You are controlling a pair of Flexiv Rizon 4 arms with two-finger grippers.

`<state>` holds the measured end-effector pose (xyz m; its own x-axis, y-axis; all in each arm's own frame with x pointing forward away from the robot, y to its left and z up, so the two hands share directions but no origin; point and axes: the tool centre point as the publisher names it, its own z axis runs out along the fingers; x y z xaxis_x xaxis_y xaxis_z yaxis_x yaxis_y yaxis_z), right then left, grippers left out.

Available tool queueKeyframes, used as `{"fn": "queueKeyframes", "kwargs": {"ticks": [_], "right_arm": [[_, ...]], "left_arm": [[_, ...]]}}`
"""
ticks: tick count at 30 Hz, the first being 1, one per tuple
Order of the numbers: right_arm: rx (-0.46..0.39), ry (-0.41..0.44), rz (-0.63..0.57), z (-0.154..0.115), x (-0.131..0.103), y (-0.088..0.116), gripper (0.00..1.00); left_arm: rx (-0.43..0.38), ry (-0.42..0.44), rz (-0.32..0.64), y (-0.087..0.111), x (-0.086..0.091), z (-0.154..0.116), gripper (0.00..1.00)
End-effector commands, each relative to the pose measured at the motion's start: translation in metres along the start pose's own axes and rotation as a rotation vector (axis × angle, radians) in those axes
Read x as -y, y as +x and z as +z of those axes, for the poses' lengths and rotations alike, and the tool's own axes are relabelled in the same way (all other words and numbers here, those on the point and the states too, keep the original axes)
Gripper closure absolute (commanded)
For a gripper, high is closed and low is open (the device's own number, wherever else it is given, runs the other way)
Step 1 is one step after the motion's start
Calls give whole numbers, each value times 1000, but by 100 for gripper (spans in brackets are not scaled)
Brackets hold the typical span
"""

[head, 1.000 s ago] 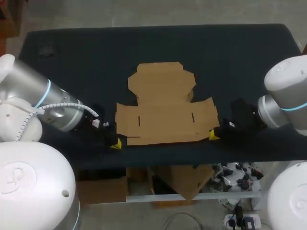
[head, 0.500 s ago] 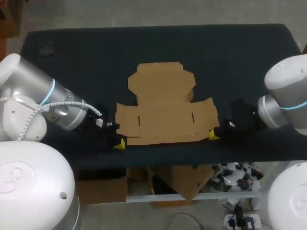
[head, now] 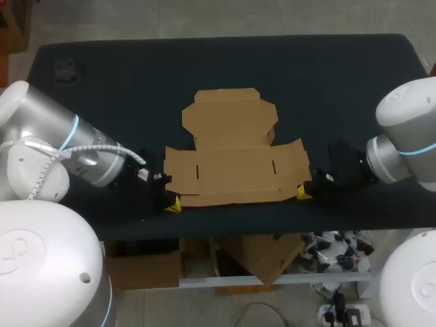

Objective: Assemble the packaging by folding the flat box into shape, placing the metal phone stand inside, and closing the box properly

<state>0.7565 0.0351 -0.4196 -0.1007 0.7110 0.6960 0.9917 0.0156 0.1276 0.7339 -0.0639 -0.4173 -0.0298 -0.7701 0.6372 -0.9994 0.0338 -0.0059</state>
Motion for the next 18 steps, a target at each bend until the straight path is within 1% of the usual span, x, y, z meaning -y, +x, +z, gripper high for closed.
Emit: {"fn": "queueKeyframes", "kwargs": {"ticks": [1,5,18], "right_arm": [[-5,2,-1,0,-1,-2,100],[-3,6,-3,1,-3,-1,100],[2,16,-17,2,-8,3,100]], "left_arm": [[-13,3,-1,-2,1,3,100],[-25,8,4,0,3,2,100],[-17,8,20,7,8,3,100]]}}
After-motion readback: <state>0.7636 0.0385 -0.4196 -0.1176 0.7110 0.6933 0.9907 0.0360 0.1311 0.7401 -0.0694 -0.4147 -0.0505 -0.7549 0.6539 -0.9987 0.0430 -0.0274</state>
